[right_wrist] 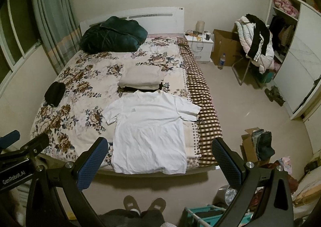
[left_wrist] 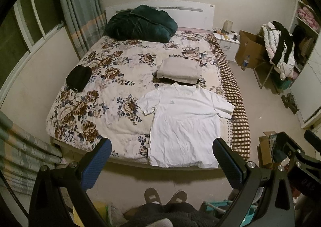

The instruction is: Fold small clothes

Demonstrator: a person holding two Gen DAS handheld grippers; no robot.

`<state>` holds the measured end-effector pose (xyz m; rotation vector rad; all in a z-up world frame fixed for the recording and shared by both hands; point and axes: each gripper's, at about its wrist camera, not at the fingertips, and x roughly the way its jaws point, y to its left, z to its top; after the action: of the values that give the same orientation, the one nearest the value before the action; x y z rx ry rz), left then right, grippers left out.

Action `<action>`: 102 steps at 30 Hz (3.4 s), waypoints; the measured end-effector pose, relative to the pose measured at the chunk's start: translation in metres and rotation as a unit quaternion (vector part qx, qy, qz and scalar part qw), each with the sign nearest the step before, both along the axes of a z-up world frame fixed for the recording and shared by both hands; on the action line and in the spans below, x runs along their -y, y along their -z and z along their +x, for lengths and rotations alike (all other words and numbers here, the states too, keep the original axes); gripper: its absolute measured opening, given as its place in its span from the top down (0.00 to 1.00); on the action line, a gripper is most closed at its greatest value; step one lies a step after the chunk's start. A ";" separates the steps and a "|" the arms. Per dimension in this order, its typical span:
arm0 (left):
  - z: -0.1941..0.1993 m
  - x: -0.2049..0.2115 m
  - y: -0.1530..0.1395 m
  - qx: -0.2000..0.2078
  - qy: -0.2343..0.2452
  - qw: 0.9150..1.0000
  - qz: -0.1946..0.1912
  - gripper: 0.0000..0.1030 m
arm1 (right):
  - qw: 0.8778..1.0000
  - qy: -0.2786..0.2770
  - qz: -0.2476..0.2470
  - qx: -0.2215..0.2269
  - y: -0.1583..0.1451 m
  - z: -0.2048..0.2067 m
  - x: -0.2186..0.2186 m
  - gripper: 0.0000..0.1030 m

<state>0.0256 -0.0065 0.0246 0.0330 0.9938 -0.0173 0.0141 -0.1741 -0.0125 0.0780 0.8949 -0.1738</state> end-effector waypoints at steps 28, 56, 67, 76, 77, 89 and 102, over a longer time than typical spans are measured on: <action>0.360 0.098 0.366 -0.100 0.019 0.991 0.091 0.00 | 0.907 0.307 0.279 -0.069 0.489 0.315 0.301 0.00; 0.418 0.130 0.576 -0.196 -0.060 0.975 0.087 0.00 | 0.768 0.366 0.509 0.132 0.762 0.395 0.405 0.36; 0.417 0.130 0.575 -0.189 -0.057 0.977 0.082 0.00 | 0.804 0.384 0.447 0.080 0.769 0.422 0.393 0.88; 0.410 0.102 0.546 -0.166 -0.067 0.981 0.073 0.00 | 0.924 0.273 0.260 0.065 0.671 0.479 0.314 0.93; 0.412 0.097 0.543 -0.164 -0.072 0.981 0.071 0.00 | 0.942 0.235 0.235 0.053 0.663 0.497 0.290 0.93; 0.403 0.027 0.528 -0.161 -0.126 0.977 0.061 0.00 | 0.965 -0.015 0.220 -0.142 0.721 0.558 0.107 0.62; 0.393 0.010 0.531 -0.167 -0.136 0.975 0.051 0.00 | 0.952 0.104 0.172 -0.228 0.745 0.457 0.182 0.36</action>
<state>0.4184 -0.0168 -0.5063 -0.0127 1.3278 0.2882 0.4712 -0.3562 -0.7572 0.4746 1.3749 -0.2362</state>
